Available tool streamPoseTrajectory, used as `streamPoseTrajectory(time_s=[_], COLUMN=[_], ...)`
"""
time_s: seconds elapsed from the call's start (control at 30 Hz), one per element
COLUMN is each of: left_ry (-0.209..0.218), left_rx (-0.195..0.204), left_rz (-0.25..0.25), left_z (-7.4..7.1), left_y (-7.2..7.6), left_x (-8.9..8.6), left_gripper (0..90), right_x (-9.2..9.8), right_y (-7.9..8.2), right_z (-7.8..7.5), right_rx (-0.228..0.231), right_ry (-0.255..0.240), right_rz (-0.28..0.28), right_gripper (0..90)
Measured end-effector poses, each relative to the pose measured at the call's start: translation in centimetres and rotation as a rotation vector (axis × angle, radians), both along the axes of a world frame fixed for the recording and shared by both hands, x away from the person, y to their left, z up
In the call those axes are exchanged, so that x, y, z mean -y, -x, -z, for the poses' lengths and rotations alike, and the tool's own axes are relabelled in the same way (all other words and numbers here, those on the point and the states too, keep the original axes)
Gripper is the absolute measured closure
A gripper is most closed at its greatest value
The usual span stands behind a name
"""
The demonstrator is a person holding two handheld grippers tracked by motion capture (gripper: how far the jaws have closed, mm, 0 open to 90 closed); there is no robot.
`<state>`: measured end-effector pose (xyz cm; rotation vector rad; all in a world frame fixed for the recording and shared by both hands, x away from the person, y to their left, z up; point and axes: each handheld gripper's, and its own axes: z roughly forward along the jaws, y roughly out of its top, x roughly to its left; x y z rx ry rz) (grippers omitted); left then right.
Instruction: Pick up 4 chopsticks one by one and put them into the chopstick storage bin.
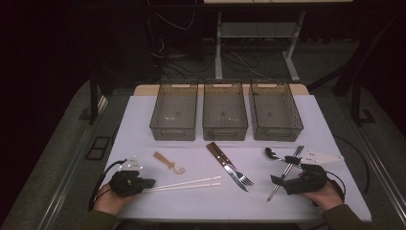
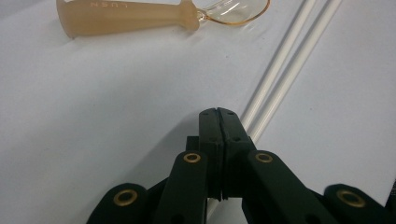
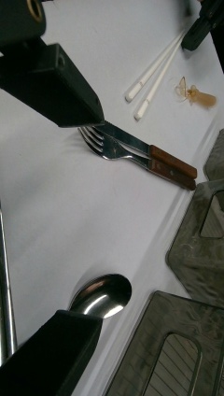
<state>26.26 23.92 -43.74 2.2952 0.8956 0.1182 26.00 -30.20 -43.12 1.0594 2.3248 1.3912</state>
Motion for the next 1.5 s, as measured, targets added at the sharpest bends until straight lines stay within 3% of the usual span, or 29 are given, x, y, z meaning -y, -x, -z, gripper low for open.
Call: streamPoseTrajectory(time_s=[0.13, 0.2, 0.33, 0.5, 0.63, 0.8, 0.93, 1.17, 1.3, 1.5], left_ry=[-0.005, -0.013, 0.059, 0.130, 0.145, 0.110, 0.084, 0.032, 0.040, 0.019], left_rx=[0.001, 0.016, 0.063, 0.108, 0.115, 0.090, 0.077, 0.071, 0.078, 0.080], left_rz=[0.005, -0.004, 0.006, 0.101, 0.194, 0.297, 0.346, 0.371, 0.363, 0.371], left_z=[-0.1, -0.2, -1.0, -2.1, -2.2, -1.4, -0.9, -0.1, 0.1, 0.3], left_y=[0.1, 0.1, 0.1, 0.1, -0.2, -0.8, -1.2, -1.3, -1.4, -1.4], left_x=[0.0, 0.0, 0.7, 3.4, 5.9, 8.7, 10.1, 10.2, 10.0, 10.0], left_gripper=[87.9, 80.7, 73.6, 68.7, 70.3, 73.2, 75.3, 79.7, 81.1, 80.8], right_x=[0.0, 0.0, 0.0, 0.0, 0.0, 0.0, 0.0, 0.0, 0.0, 0.0], right_y=[0.0, 0.0, 0.0, -0.1, 0.0, -0.1, -0.1, 0.0, 0.0, -0.1], right_z=[0.0, 0.0, 0.0, 0.0, -0.1, 0.0, 0.0, 0.0, 0.0, 0.0], right_rx=[0.000, 0.000, 0.000, 0.001, 0.001, 0.000, 0.000, 0.001, 0.001, 0.002], right_ry=[0.000, -0.002, -0.004, -0.007, -0.010, -0.009, -0.009, -0.009, -0.009, -0.008], right_rz=[0.001, 0.001, 0.001, 0.002, 0.002, -0.001, -0.002, -0.002, -0.002, -0.003], right_gripper=[4.0, 4.0, 4.0, 4.1, 4.1, 4.0, 4.0, 4.0, 4.1, 4.0])
